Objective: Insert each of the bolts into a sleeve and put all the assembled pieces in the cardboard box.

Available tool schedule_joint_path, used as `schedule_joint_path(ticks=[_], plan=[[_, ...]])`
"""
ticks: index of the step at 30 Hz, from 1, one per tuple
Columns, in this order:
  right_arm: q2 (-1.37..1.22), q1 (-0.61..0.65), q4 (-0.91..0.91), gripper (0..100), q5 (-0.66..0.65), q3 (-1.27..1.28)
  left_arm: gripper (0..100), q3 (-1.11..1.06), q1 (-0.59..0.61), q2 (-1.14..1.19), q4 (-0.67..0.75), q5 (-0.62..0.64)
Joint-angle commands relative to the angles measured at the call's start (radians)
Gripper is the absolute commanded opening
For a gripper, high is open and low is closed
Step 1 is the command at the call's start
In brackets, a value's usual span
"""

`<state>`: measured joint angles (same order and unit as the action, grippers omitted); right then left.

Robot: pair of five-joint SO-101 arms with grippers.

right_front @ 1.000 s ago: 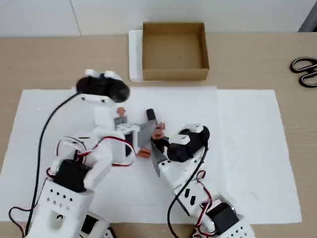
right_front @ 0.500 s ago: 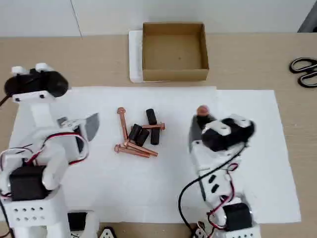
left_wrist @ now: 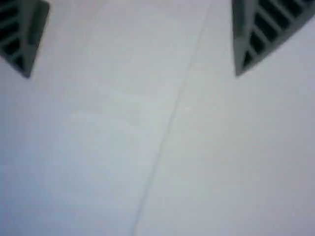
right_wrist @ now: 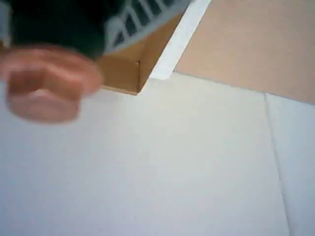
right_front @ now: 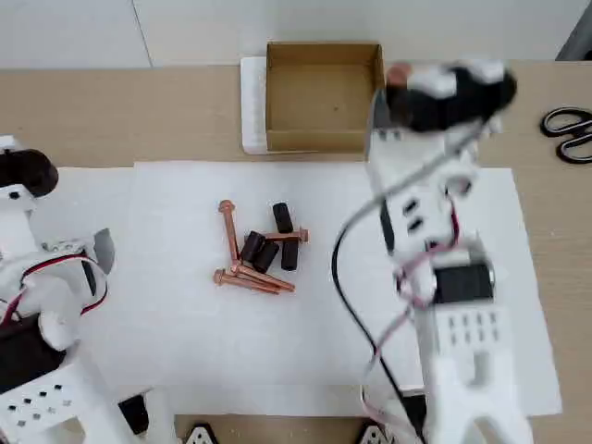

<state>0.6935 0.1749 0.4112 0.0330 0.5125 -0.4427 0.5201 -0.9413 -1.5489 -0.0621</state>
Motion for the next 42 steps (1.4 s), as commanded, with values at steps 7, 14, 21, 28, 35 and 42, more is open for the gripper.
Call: schedule_joint_path(ticks=[7, 14, 21, 28, 35, 42], plan=[[-0.808, -0.025, -0.196, 0.4, -0.009, -0.666, 25, 0.013, 0.02, -0.009, -0.077, -0.069], [-1.213, -0.025, -0.203, 0.4, -0.011, -1.011, 25, 0.019, 0.02, -0.009, -0.13, -0.068], [-1.409, -0.021, -0.203, 0.8, -0.008, -1.1, 25, 0.018, 0.02, -0.009, -0.153, -0.068], [-1.478, -0.024, -0.203, 1.2, -0.006, -1.096, 25, 0.016, 0.02, -0.009, -0.153, -0.068], [-1.504, -0.019, -0.202, 15.8, -0.005, -1.094, 25, 0.016, 0.02, -0.009, -0.153, -0.068], [-1.495, -0.019, -0.202, 15.8, -0.006, -1.1, 25, 0.016, 0.017, -0.009, -0.153, -0.068]])
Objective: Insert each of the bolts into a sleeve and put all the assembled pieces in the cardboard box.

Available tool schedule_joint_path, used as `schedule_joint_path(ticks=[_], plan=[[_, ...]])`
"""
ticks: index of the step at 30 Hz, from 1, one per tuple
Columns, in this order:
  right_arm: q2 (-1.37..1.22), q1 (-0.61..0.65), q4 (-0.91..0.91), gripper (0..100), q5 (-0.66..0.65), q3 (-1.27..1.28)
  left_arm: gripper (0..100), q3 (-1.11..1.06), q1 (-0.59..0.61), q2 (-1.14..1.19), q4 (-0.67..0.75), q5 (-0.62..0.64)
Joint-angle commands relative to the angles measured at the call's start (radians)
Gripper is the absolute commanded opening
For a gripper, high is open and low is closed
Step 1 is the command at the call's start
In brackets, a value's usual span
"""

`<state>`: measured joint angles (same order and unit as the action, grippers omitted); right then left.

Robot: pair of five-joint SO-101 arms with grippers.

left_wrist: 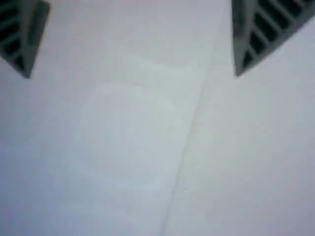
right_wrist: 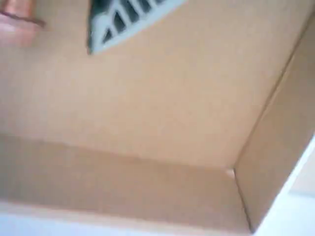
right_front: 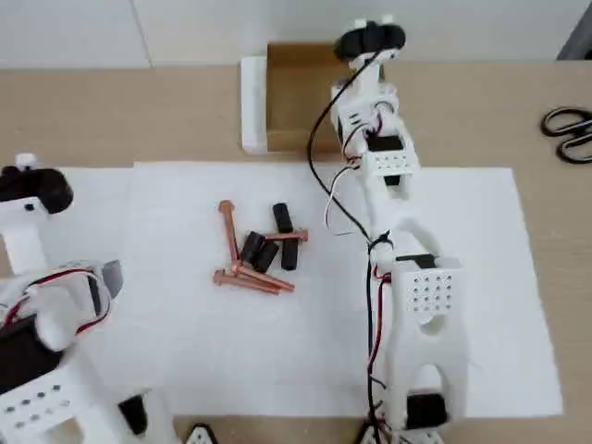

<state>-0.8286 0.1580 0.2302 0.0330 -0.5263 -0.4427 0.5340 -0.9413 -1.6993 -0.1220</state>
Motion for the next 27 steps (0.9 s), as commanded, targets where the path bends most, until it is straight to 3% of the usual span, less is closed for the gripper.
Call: schedule_joint_path(ticks=[1, 7, 27], plan=[[0.027, -0.002, -0.021, 15.8, -0.008, -0.061, 25, 0.016, 0.003, -0.009, -0.003, -0.008], [0.058, -0.005, 0.002, 15.8, -0.009, -0.061, 25, 0.019, 0.003, -0.009, -0.002, -0.008], [0.76, 0.062, 0.944, 15.8, -0.009, -0.061, 25, 0.015, 0.002, -0.009, 0.003, -0.003]])
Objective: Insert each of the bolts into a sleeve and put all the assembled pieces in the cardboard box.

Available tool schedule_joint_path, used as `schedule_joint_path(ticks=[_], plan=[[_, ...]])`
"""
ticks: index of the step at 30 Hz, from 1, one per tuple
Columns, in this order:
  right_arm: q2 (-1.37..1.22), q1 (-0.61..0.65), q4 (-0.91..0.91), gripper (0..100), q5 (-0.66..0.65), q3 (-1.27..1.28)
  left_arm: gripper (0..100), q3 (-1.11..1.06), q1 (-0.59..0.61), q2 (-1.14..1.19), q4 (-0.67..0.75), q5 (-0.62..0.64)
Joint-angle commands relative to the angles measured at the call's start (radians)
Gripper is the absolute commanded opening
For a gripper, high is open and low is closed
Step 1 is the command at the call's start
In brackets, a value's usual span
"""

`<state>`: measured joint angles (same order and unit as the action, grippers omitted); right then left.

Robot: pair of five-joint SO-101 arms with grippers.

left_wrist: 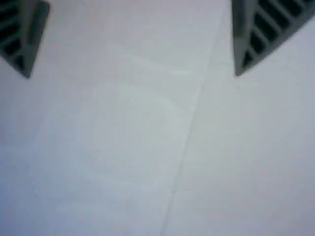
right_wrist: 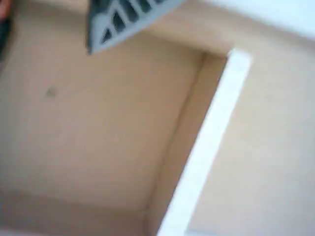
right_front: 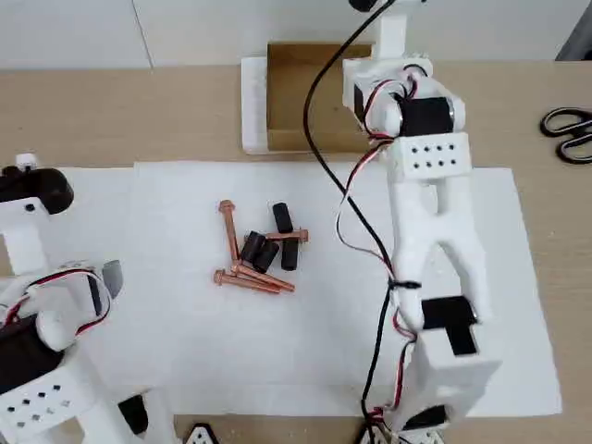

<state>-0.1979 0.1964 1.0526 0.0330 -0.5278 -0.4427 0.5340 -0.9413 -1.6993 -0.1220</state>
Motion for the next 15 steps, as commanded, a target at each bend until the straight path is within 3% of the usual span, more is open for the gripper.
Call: schedule_joint_path(ticks=[1, 9, 15], plan=[[0.16, 0.033, 0.171, 15.8, -0.009, -0.06, 25, 0.015, 0.002, -0.009, 0.003, -0.003], [0.352, 0.145, 0.518, 15.8, -0.009, -0.06, 25, 0.013, 0.002, -0.008, 0.003, -0.002], [0.384, 0.197, 0.601, 15.8, -0.005, -0.054, 25, -0.019, 0.002, -0.008, 0.017, -0.002]])
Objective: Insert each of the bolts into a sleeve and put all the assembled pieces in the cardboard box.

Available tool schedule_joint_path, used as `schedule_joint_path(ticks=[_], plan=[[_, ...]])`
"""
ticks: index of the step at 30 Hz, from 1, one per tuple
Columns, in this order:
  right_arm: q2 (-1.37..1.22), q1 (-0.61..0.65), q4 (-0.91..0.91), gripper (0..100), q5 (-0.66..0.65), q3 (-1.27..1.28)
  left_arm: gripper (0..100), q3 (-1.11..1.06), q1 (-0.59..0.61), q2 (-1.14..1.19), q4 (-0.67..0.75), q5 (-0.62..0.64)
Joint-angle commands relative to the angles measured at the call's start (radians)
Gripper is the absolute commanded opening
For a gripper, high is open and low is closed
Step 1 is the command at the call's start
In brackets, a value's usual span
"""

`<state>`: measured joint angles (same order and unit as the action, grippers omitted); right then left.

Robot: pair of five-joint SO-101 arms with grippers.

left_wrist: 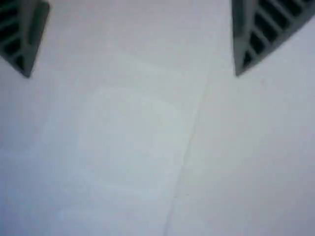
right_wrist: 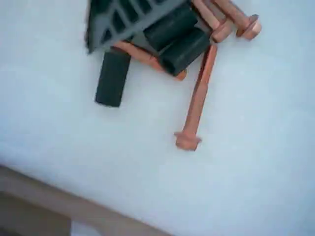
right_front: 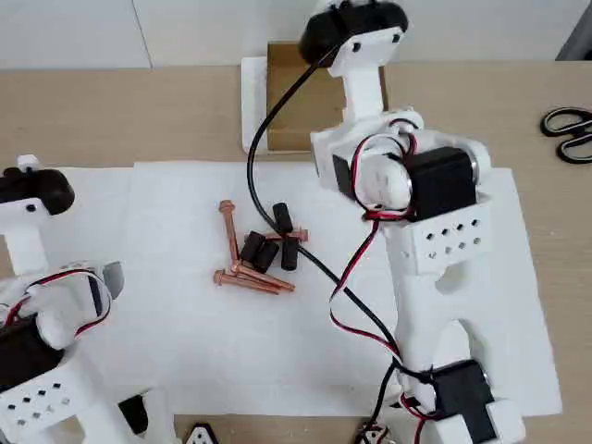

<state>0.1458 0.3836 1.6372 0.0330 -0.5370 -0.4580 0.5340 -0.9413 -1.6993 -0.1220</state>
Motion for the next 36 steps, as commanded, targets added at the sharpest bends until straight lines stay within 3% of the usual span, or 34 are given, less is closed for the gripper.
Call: schedule_joint_path(ticks=[1, 8, 17, 24, 33, 36], plan=[[0.041, 0.01, 0.018, 15.8, -0.005, -0.041, 25, -0.005, 0.002, -0.008, 0.018, -0.002], [0.064, 0.012, 0.039, 15.8, 0.037, 0.118, 25, -0.008, 0.002, -0.008, 0.02, -0.002], [0.358, 0.067, 0.013, 15.8, 0.04, 0.374, 25, -0.008, 0.002, -0.008, 0.023, -0.002], [0.498, 0.064, -0.323, 15.8, 0.037, 0.753, 25, -0.01, 0.002, -0.008, 0.026, -0.002], [0.496, 0.018, -0.888, 15.8, 0.038, 1.237, 25, -0.008, 0.002, -0.008, 0.023, -0.002], [0.496, 0.016, -0.984, 15.8, 0.044, 1.335, 25, -0.008, 0.002, -0.008, 0.023, -0.002]])
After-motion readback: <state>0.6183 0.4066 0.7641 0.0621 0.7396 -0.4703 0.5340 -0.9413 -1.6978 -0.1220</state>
